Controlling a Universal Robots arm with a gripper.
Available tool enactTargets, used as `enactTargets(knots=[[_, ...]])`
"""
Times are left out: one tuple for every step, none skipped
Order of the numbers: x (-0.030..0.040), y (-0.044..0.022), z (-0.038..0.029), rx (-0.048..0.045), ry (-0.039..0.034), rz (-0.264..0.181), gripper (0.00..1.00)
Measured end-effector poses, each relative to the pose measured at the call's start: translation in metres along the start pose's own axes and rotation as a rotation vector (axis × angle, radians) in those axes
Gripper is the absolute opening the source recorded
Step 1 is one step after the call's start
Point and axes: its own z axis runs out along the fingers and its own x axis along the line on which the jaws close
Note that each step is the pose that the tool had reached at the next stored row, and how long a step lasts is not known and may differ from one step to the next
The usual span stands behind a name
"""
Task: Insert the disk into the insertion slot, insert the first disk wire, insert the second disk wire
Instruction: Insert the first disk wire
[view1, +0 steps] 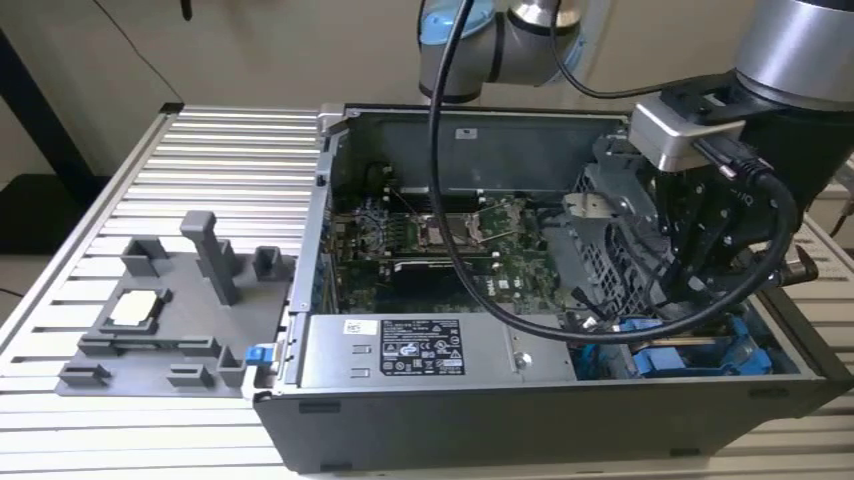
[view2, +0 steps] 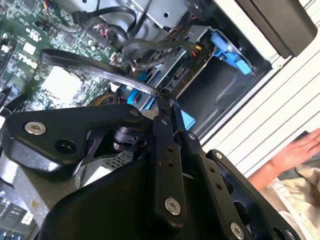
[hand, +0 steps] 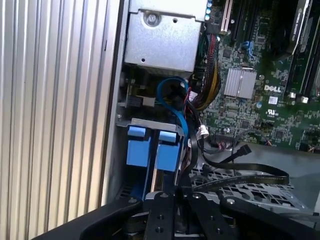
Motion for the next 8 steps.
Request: enactTargets(knots=[[0.0004,-0.0011,0.0001,-0.0154,-0.0027,-0.001,0.16],[0.0008,-0.0024,0.0002,-0.0307,-0.0054,-0.001,0.16],[0.0012,-0.0037,0.0004,-0.0403,-0.0078,-0.001,0.16],[0.0014,-0.0044,0.0007,-0.0425,-0.0105,-0.001,0.16],[0.0014,-0.0048,0.0007,-0.0422,-0.0135,-0.001,0.16],[0.0014,-0.0048,0.0007,-0.0422,-0.0139,-0.001,0.16],[0.0014,-0.0048,0.0007,-0.0423,-0.0139,-0.001,0.16],[0.0014,-0.0048,0.0007,-0.0423,-0.014,-0.001,0.16]])
